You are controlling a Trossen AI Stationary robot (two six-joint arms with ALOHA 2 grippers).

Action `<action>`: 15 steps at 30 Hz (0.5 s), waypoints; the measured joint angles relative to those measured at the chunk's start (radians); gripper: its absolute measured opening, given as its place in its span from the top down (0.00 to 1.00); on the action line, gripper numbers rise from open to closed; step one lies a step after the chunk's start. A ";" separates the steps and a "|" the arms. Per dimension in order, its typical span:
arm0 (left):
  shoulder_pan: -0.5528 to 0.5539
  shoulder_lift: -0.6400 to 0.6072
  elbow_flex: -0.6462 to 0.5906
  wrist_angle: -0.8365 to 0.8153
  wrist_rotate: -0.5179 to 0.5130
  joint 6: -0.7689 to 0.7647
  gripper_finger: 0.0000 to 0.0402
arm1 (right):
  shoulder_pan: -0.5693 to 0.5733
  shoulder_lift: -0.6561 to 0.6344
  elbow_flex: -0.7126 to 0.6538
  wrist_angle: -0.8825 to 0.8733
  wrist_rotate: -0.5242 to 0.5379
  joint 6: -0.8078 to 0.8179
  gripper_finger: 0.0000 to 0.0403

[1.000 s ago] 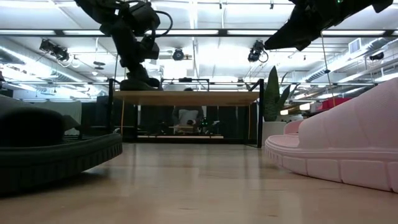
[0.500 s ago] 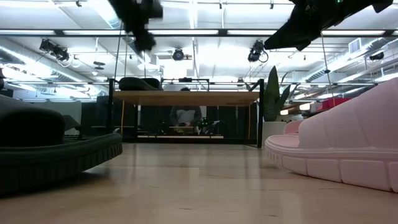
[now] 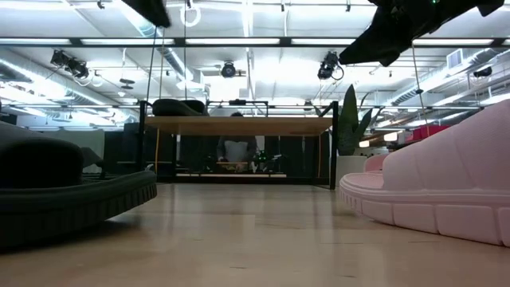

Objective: Pick and place slides into the shelf
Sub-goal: Put the black slides on the shelf

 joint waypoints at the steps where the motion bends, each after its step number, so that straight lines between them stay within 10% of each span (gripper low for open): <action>1: -0.031 0.000 0.000 -0.017 0.022 -0.037 0.67 | 0.000 0.000 0.000 0.000 0.000 0.000 0.74; 15: -0.371 0.233 0.000 -0.080 0.145 -0.345 0.64 | 0.000 0.000 0.000 0.000 0.000 -0.007 0.74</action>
